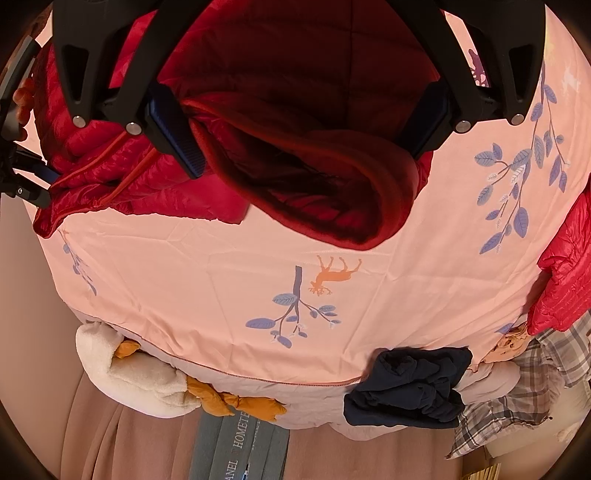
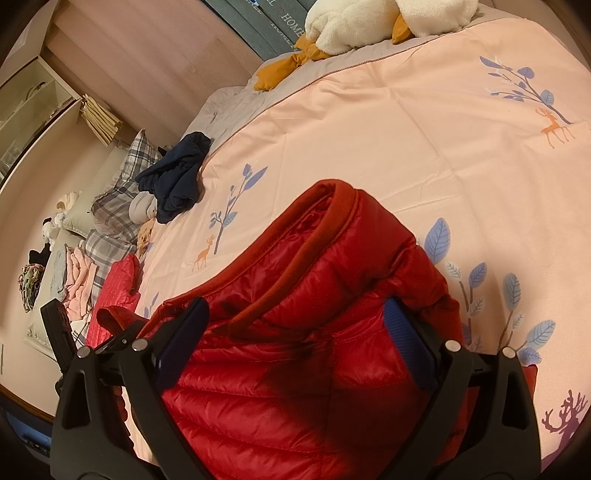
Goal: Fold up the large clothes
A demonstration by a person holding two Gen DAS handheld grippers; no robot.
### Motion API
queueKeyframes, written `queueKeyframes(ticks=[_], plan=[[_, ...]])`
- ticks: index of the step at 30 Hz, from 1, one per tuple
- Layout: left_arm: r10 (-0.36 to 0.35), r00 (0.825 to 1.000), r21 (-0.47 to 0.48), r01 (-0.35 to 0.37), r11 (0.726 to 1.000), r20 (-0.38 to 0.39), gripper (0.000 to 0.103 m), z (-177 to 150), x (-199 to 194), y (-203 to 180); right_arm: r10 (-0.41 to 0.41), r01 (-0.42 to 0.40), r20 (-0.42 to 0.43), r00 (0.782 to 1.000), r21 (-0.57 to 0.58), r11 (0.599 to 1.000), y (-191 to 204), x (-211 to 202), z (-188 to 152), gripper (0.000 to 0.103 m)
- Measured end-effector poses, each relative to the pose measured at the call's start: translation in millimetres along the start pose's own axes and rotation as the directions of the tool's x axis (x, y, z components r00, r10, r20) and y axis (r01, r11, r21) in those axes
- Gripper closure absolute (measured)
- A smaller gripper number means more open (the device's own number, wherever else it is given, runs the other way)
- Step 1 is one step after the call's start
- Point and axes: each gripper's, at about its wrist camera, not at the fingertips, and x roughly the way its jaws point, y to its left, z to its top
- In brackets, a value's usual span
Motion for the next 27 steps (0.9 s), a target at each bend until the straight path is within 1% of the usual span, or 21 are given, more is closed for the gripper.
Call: queueKeyframes(ticks=[27], plan=[[0.007, 1.000, 0.007, -0.007, 1.000, -0.002, 0.001, 0.9, 3.0, 0.8, -0.006, 0.005, -0.006, 1.000, -0.002, 1.000, -1.1, 2.9, -2.9, 0.006]])
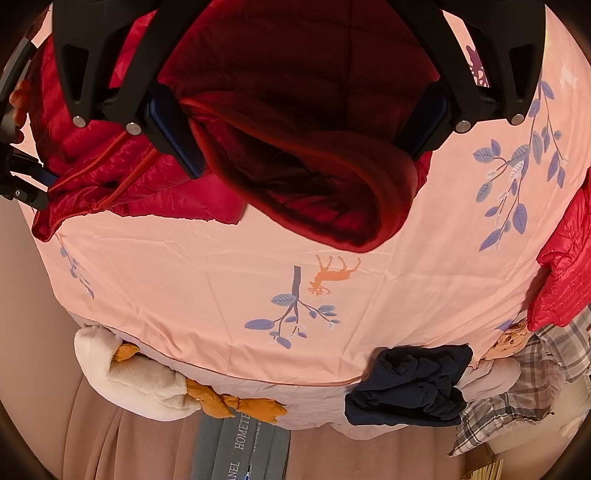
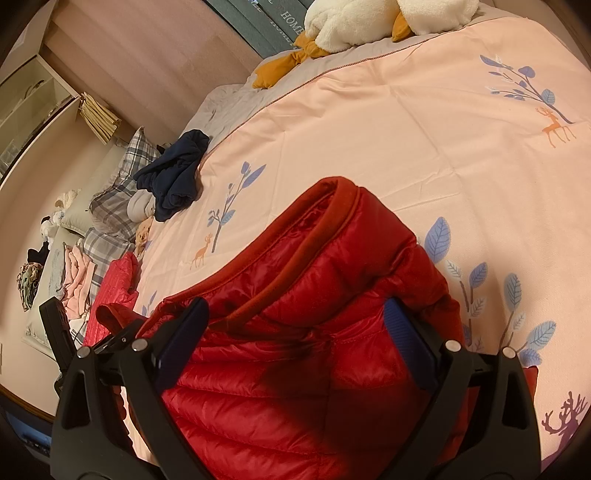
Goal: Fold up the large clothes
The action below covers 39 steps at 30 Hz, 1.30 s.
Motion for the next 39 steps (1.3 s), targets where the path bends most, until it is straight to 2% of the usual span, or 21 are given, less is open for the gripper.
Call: queueKeyframes(ticks=[39], plan=[[0.024, 0.998, -0.003, -0.024, 1.000, 0.064, 0.001, 9.8, -22.2, -0.8, -0.003, 0.003, 0.022, 1.000, 0.006, 1.000, 1.8, -13.2, 11.6, 0.006]])
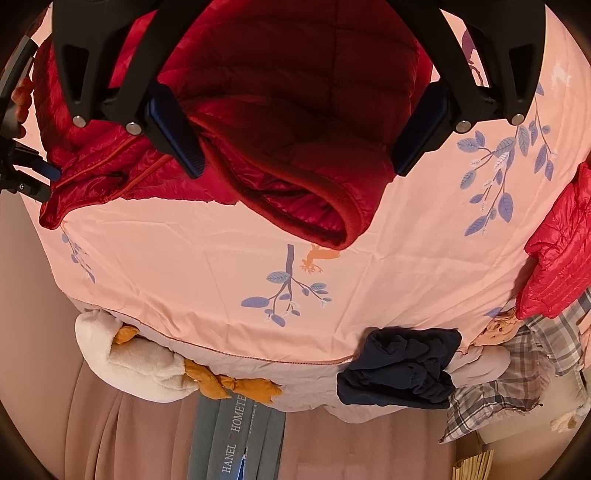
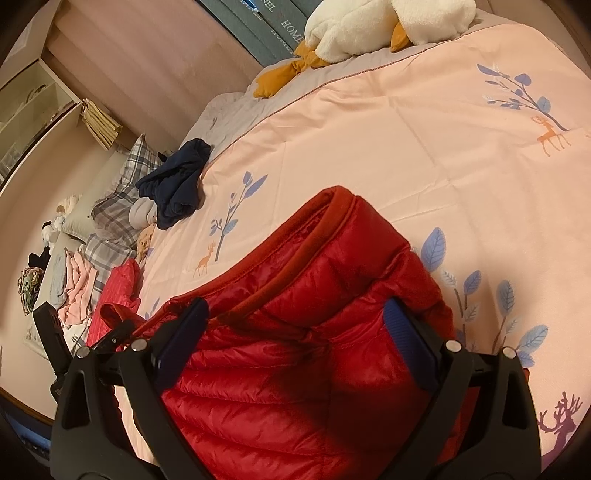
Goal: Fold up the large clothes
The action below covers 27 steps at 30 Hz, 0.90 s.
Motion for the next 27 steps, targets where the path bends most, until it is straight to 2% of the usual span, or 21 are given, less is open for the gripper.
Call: queueKeyframes(ticks=[27], plan=[[0.029, 0.999, -0.024, -0.029, 0.999, 0.021, 0.001, 4.3, -5.4, 14.3, -0.022, 0.022, 0.004, 1.000, 0.003, 1.000, 4.1, -1.7, 6.8, 0.006]])
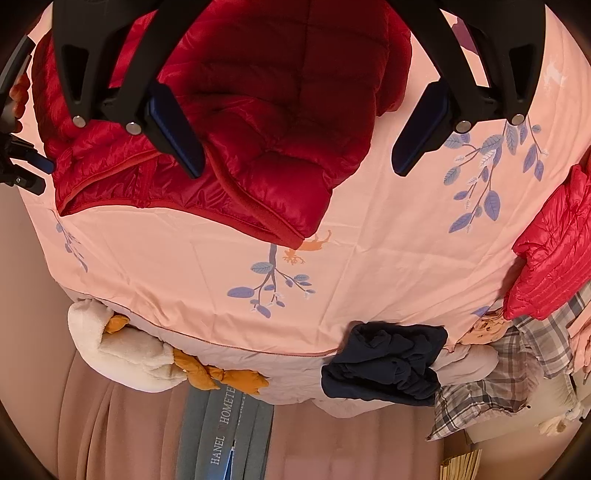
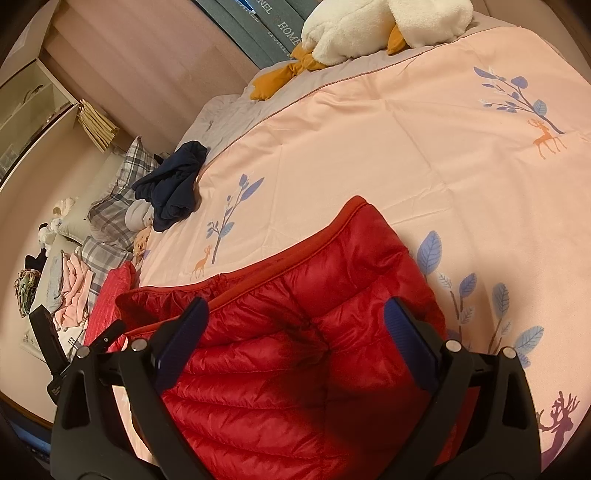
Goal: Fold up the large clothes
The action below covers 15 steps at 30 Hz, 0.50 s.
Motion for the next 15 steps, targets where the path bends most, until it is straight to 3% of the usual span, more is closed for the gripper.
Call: queueKeyframes(ticks=[15], plan=[[0.016, 1.000, 0.007, -0.016, 1.000, -0.012, 0.001, -12.1, -7.9, 10.0, -0.075, 0.074, 0.047, 0.996, 0.035, 0.997, -21.7, -27.4, -11.9, 0.006]])
